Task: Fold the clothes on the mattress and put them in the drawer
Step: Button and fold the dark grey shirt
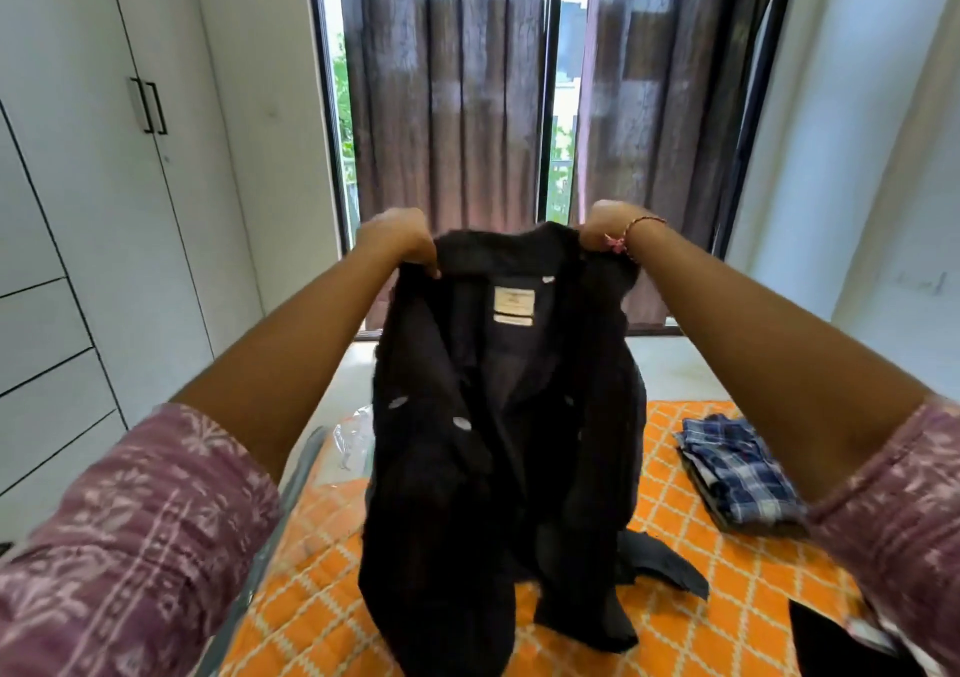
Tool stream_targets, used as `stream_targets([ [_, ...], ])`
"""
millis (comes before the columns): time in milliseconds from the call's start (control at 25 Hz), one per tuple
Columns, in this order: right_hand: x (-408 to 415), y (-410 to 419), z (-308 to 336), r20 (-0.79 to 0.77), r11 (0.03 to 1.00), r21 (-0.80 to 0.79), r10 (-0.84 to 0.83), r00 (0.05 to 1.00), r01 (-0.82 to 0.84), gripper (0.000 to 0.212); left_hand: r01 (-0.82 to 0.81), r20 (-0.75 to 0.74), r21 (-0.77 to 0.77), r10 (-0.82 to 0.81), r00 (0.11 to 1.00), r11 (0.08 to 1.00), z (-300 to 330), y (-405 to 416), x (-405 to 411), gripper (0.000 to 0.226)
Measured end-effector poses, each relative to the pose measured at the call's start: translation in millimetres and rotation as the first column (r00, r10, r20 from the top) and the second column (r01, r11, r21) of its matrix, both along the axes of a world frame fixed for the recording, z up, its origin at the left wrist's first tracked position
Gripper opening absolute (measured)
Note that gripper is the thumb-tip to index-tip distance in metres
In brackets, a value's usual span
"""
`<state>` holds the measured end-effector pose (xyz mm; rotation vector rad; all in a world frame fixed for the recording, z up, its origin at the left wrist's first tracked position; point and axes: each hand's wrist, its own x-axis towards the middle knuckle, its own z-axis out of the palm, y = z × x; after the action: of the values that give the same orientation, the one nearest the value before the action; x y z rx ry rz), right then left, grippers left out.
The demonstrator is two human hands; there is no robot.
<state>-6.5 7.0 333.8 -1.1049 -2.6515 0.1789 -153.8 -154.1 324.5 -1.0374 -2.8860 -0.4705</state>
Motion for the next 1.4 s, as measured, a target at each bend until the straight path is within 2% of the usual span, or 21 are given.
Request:
stream_targets([
  [40, 7, 8, -4, 0.048, 1.0, -0.01, 0.008, 0.999, -0.007, 0.027, 0.042, 0.247, 0.067, -0.057, 0.967, 0.997, -10, -4, -6, 0.053],
  [120, 24, 23, -18, -0.025, 0.978, -0.204, 0.042, 0.999, -0.046, 0.037, -0.02, 0.622, 0.315, -0.191, 0.759, 0.949, -35, -15, -17, 0.042],
  [200, 39, 37, -36, -0.253, 0.811, -0.55, 0.064, 0.965, -0.198, 0.032, -0.11, 0.714, 0.565, -0.418, 0.561, 0.818, -63, -17, -29, 0.02],
  [280, 53, 51, -52, -0.452, 0.569, -0.721, 0.049, 0.891, -0.397, 0.026, -0.097, 0.622, 0.74, -0.621, 0.476, 0.666, -80, -22, -41, 0.013],
  [320, 57, 56, -60, -0.5, 0.51, -0.735, 0.036, 0.865, -0.446, 0.021, -0.032, 0.549, 0.78, -0.66, 0.512, 0.624, -88, -25, -45, 0.024],
  [360, 56, 59, -69, -0.495, 0.534, -0.722, 0.046, 0.868, -0.44, 0.019, 0.105, 0.431, 0.77, -0.635, 0.641, 0.629, -95, -25, -46, 0.031],
  [440, 44, 60, -87, -0.415, 0.735, -0.582, 0.1, 0.904, -0.349, 0.025, 0.365, 0.005, 0.527, -0.433, 0.901, 0.767, -112, -18, -41, 0.027],
  [520, 22, 53, -106, -0.407, 0.935, -0.291, 0.07, 0.911, -0.202, 0.028, 0.249, -0.369, 0.356, -0.11, 0.923, 0.901, -130, -3, -31, 0.018],
  [560, 13, 49, -115, -0.406, 0.986, -0.136, 0.03, 0.914, -0.093, 0.027, 0.152, -0.39, 0.364, 0.002, 0.921, 0.919, -138, 4, -29, 0.019],
  [640, 0, 39, -126, -0.323, 0.997, -0.066, -0.063, 0.944, 0.044, 0.018, -0.021, -0.111, 0.36, 0.066, 0.992, 0.933, -150, 16, -28, 0.022],
  [680, -8, 38, -131, -0.314, 0.976, -0.215, -0.098, 0.944, 0.03, 0.013, -0.101, 0.177, 0.402, 0.031, 0.984, 0.91, -154, 23, -31, 0.021],
  [760, -27, 40, -138, -0.401, 0.784, -0.616, -0.231, 0.886, -0.074, 0.018, -0.325, 0.679, 0.513, -0.145, 0.72, 0.794, -157, 37, -32, 0.014],
  [840, -50, 42, -146, -0.517, 0.585, -0.774, -0.363, 0.775, -0.243, 0.022, -0.415, 0.778, 0.592, -0.355, 0.519, 0.691, -162, 54, -30, 0.012],
  [920, -74, 48, -166, -0.623, 0.559, -0.734, -0.33, 0.709, -0.385, 0.018, -0.281, 0.701, 0.699, -0.553, 0.45, 0.657, -172, 73, -37, 0.018],
  [960, -84, 52, -182, -0.654, 0.578, -0.694, -0.254, 0.713, -0.43, 0.027, -0.163, 0.656, 0.722, -0.591, 0.469, 0.672, -182, 81, -45, 0.029],
  [1000, -88, 56, -203, -0.651, 0.636, -0.643, -0.162, 0.742, -0.426, 0.041, -0.057, 0.609, 0.698, -0.55, 0.572, 0.713, -196, 82, -56, 0.039],
  [1080, -81, 63, -262, -0.495, 0.826, -0.473, 0.039, 0.868, -0.308, 0.057, 0.092, 0.326, 0.456, -0.263, 0.908, 0.885, -245, 66, -86, 0.052],
  [1120, -73, 64, -298, -0.347, 0.89, -0.382, 0.112, 0.931, -0.25, 0.06, 0.057, 0.215, 0.271, -0.118, 0.969, 0.961, -278, 49, -101, 0.061],
  [1200, -55, 53, -365, -0.03, 0.911, -0.379, 0.163, 0.986, -0.162, 0.073, 0.024, 0.381, 0.0, -0.022, 0.924, 1.0, -343, 13, -115, 0.091],
  [1280, -48, 36, -411, 0.202, 0.882, -0.464, 0.197, 0.959, -0.083, 0.095, 0.162, 0.602, -0.118, -0.059, 0.796, 0.98, -391, -2, -102, 0.11],
  [1400, -54, 20, -437, 0.395, 0.905, -0.424, 0.225, 0.891, -0.041, 0.111, 0.078, 0.541, -0.177, 0.031, 0.841, 0.981, -438, 10, -65, 0.122],
])
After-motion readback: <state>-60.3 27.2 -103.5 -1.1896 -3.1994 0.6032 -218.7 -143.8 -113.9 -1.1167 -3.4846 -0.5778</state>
